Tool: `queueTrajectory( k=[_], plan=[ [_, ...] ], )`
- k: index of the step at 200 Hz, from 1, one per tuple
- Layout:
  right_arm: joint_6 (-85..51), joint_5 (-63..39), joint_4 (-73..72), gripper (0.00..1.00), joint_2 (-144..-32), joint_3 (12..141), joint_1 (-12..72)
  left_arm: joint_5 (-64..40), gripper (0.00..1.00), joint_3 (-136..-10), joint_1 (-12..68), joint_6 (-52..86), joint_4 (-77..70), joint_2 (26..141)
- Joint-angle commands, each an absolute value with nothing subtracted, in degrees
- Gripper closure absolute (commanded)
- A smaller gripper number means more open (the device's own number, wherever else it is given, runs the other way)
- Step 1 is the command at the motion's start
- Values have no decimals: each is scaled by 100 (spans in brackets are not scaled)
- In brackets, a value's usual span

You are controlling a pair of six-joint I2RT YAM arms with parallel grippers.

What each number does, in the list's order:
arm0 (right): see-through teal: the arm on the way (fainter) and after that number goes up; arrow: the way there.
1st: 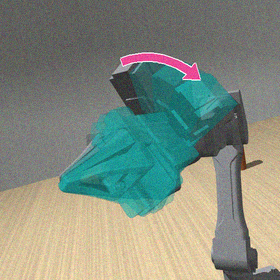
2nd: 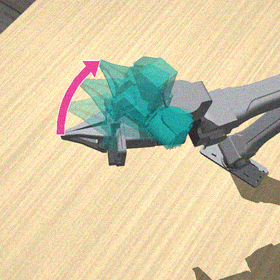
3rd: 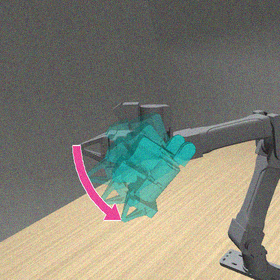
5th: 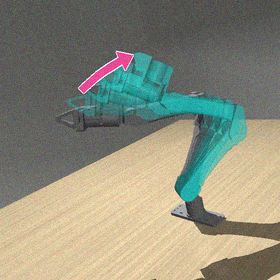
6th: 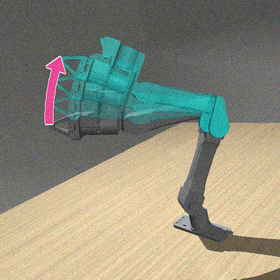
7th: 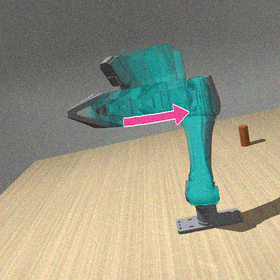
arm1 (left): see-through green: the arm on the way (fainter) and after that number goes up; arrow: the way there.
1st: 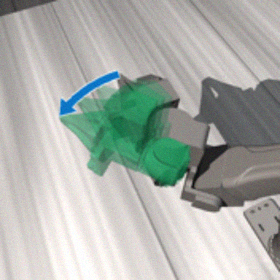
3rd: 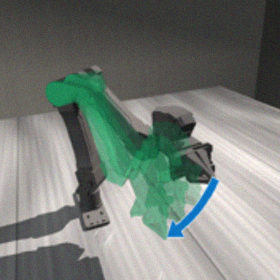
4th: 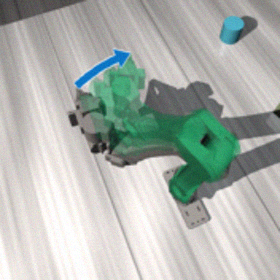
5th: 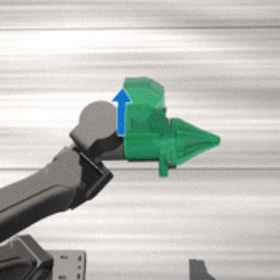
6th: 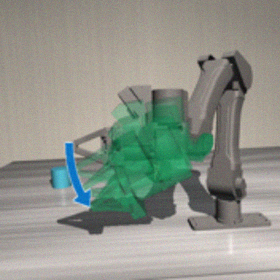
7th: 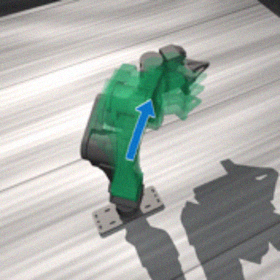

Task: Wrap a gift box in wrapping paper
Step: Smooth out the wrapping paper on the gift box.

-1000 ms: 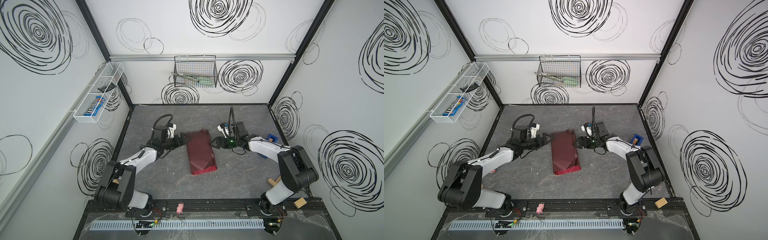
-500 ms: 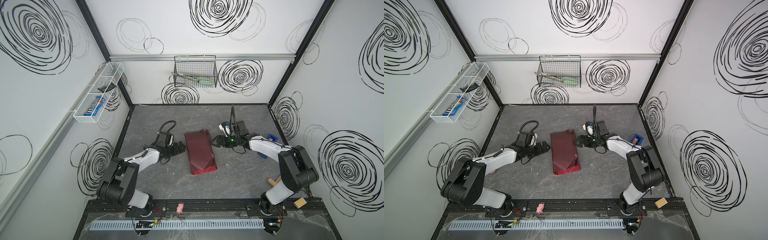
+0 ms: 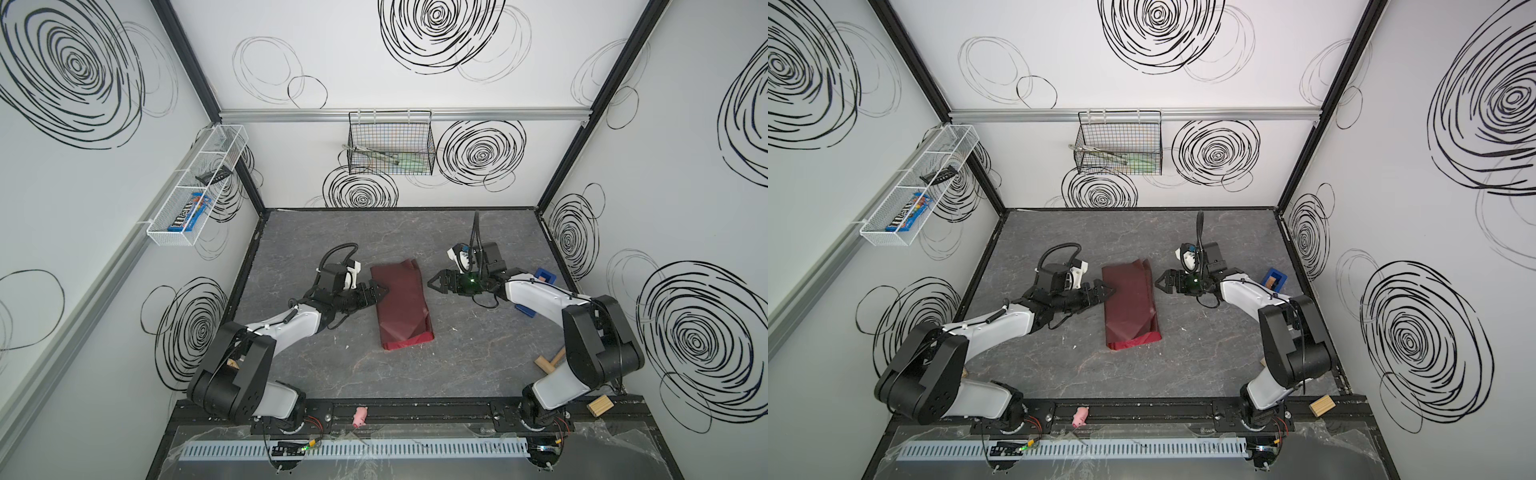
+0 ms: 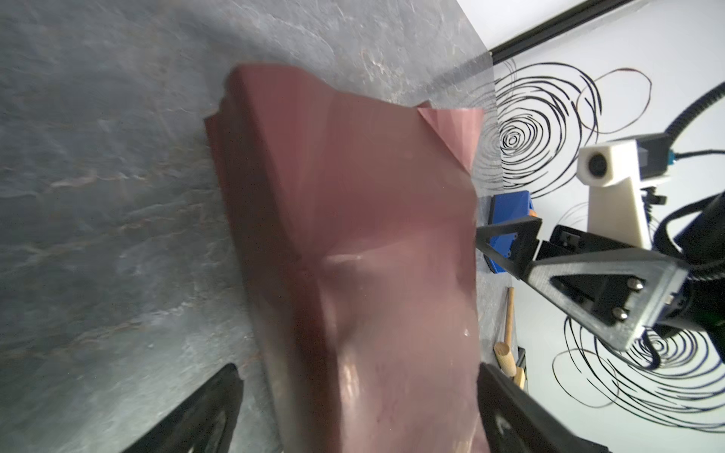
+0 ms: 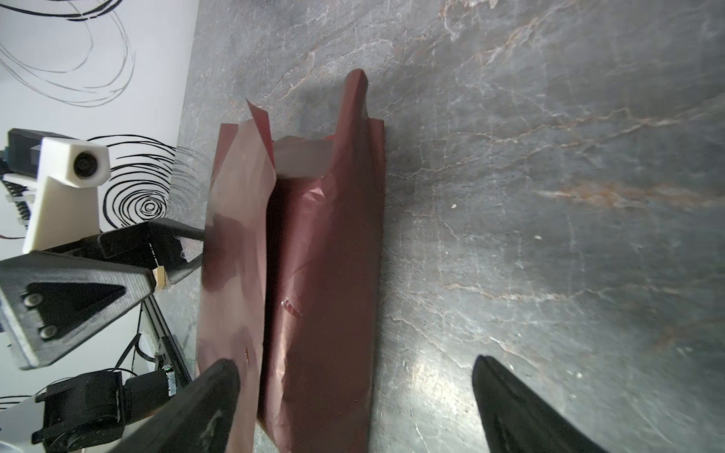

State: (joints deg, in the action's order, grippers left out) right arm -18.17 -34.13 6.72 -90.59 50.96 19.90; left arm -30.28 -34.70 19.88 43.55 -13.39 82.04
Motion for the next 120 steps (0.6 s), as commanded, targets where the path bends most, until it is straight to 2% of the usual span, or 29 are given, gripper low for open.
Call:
queueTrajectory(
  k=[1, 120],
  plan=[
    [-1835, -3322, 807, 3, -8824, 4991, 1939, -3307, 4, -3437, 2081, 4772, -1975, 8327],
    [-1672, -3221, 954, 1, -8766, 4971, 2150, -3192, 4, -3596, 2441, 5115, -2226, 8643]
  ],
)
